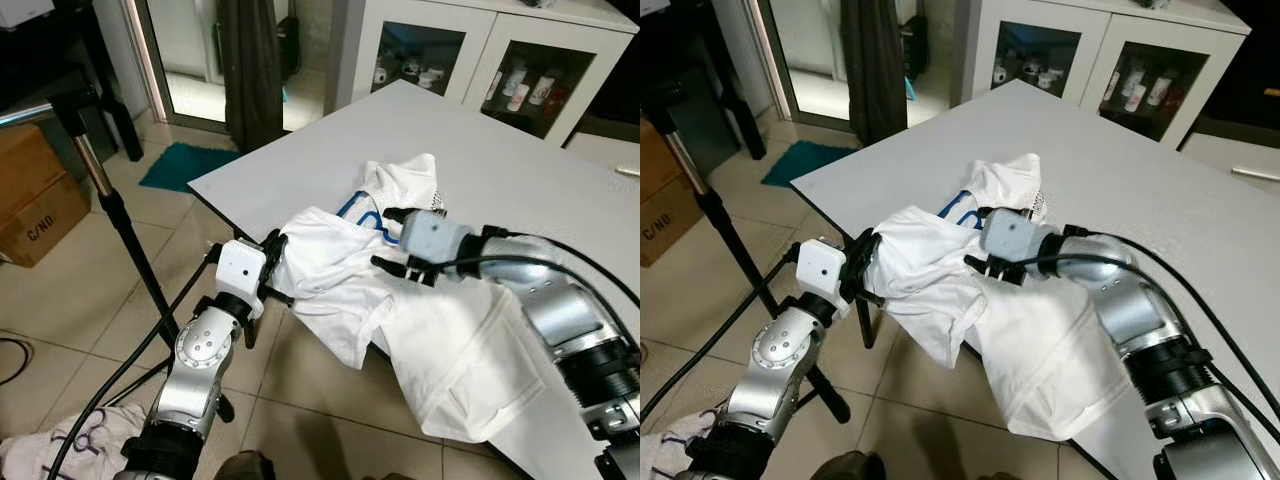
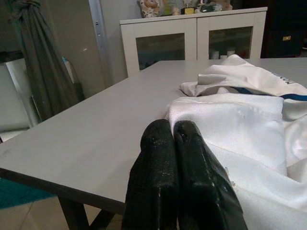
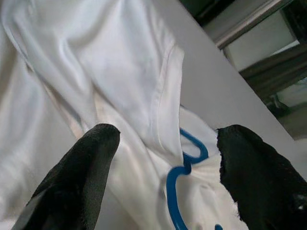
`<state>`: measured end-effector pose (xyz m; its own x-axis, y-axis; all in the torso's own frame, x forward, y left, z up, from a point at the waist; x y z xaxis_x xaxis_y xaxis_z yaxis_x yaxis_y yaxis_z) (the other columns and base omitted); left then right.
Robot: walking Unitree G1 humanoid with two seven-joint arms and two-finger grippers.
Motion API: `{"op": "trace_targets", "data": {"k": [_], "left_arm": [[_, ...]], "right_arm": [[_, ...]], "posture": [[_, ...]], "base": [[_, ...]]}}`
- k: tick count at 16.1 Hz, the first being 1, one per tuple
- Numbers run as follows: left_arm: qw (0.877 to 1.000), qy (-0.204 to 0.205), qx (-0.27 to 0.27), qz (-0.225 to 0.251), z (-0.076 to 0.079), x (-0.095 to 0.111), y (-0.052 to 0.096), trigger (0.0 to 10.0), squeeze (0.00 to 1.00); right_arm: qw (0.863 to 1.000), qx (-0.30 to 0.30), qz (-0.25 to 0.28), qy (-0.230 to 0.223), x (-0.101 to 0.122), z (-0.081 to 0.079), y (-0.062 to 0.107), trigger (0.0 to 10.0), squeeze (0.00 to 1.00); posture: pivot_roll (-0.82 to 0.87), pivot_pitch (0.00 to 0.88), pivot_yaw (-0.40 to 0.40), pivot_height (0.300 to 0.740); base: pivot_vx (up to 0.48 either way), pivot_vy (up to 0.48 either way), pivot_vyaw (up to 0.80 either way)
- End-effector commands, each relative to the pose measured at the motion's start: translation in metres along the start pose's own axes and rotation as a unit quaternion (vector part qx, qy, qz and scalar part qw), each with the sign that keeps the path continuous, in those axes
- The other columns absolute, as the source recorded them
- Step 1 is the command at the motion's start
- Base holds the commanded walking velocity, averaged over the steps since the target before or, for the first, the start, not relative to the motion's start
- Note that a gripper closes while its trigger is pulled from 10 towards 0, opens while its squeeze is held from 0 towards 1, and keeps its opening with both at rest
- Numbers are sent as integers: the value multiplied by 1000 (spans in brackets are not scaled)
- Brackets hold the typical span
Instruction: Hang hanger
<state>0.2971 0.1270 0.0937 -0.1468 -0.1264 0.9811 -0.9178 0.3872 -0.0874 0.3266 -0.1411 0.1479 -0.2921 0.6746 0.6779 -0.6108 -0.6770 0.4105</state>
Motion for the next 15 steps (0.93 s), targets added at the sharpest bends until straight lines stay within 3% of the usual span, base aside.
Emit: {"op": "trace_targets", "data": {"k": [1,3,7,12,13,14,15], "left_arm": [[1000,-7,1,9,1,4,-2,10000,0],[1000,-7,1,8,2,4,0,10000,0],[1000,-8,0,9,3,4,-1,10000,0],[1000,-11,-1,9,1,5,-2,10000,0],[1000,-11,-1,10,1,5,-2,10000,0],[1000,-11,-2,10,1,5,-2,10000,0],[1000,-12,-2,10,1,5,-2,10000,0]], "right_arm": [[1000,-13,-16,15,-3,5,0,10000,0],[995,-64,-81,20,-19,19,0,10000,0],[982,-123,-142,15,-34,35,1,10000,0],[986,-95,-135,11,-36,17,-13,10000,0],[987,-102,-122,5,-32,18,-16,3569,0],[988,-104,-115,4,-30,19,-17,549,0],[987,-117,-106,3,-27,22,-17,0,0]], "posture": [[-3,18,-55,740],[1,18,-58,740],[2,17,-58,740],[6,9,-51,740],[7,9,-49,740],[7,9,-49,740],[7,9,-47,740]], "base": [[0,0,0],[0,0,0],[0,0,0],[0,0,0],[0,0,0],[0,0,0],[0,0,0]]}}
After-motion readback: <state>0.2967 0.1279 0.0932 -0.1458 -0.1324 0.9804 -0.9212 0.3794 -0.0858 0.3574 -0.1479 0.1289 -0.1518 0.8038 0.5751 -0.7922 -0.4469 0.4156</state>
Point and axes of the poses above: a point about 5 cm out from each wrist's last joint towards the gripper, its own y axis pointing back from the gripper into the wrist, its own x axis along the axis of the wrist's last joint, z = x × y, the point moved 1 cm from there along -y, pointing out of the wrist towards the gripper
